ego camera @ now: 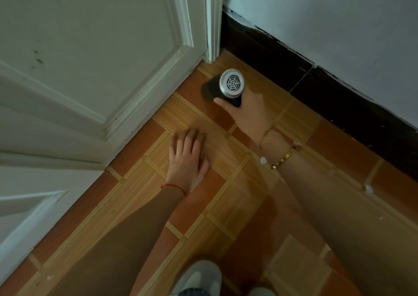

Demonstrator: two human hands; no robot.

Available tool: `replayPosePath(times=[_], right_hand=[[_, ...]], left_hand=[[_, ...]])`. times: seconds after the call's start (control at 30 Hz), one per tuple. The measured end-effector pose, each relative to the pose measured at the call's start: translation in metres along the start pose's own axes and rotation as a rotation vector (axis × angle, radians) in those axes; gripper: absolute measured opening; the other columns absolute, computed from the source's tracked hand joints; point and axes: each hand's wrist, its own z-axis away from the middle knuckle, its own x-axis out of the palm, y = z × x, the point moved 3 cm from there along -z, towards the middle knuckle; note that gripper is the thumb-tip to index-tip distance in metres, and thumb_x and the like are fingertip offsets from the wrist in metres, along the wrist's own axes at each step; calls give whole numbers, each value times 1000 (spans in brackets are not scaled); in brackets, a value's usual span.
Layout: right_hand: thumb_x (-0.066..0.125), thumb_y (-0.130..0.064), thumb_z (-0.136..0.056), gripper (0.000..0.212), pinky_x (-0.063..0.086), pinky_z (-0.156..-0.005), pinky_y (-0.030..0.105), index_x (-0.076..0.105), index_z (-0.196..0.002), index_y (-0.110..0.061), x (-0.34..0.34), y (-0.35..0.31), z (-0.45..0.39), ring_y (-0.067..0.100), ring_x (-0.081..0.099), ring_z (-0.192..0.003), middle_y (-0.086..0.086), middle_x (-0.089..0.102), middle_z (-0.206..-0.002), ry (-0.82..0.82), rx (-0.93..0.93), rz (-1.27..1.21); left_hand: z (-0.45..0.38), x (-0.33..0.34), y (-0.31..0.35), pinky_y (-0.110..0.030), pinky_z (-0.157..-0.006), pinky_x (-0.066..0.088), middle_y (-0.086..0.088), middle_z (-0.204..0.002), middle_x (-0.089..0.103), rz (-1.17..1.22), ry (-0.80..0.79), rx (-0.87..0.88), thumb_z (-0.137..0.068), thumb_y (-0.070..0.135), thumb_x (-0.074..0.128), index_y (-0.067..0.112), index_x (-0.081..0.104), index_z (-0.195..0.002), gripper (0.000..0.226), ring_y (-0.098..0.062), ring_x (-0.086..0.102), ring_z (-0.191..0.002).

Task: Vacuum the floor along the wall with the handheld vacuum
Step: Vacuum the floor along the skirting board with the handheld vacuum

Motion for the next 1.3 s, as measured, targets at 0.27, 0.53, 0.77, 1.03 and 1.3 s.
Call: replayPosePath(times=[0.27,0.53,0.77,1.03,1.3], right_hand=[[70,-54,-79,73,48,-88,21,48,-137,-15,3,-3,-32,14,61,-112,3,65,-124,53,10,-90],[67,-61,-77,69,55,-82,33,57,-127,-15,12,-7,-25,15,66,-97,2,70,-110,13,-49,-10],[60,-60,-84,73,48,-76,29,44,-137,-13,-28,14,-35,25,64,-106,8,66,-120,204,95,170],[72,-52,-78,72,49,-93,22,48,-137,-17,-30,19,4,11,60,-114,-1,63,-125,-30,61,-97],[69,-54,-79,68,54,-83,28,50,-133,-17,-51,36,53,15,63,-104,1,67,-118,77,144,13]], left_hand=[[-2,4,-1,-59,-118,22,-10,-148,46,13,16,-12,-97,39,45,14,44,-145,54,-32,35,-143],[-2,3,-1,-59,-118,23,-12,-147,45,-11,26,2,-96,39,44,13,45,-145,56,-33,34,-143],[-2,4,-1,-57,-118,24,-11,-145,48,-14,49,-9,-95,37,49,13,48,-142,52,-32,37,-140],[-1,2,1,-58,-118,23,-11,-146,47,4,60,-1,-96,37,48,12,48,-142,53,-32,36,-141],[0,2,3,-61,-119,21,-12,-146,47,-27,4,-6,-98,43,37,12,47,-143,55,-32,37,-140]])
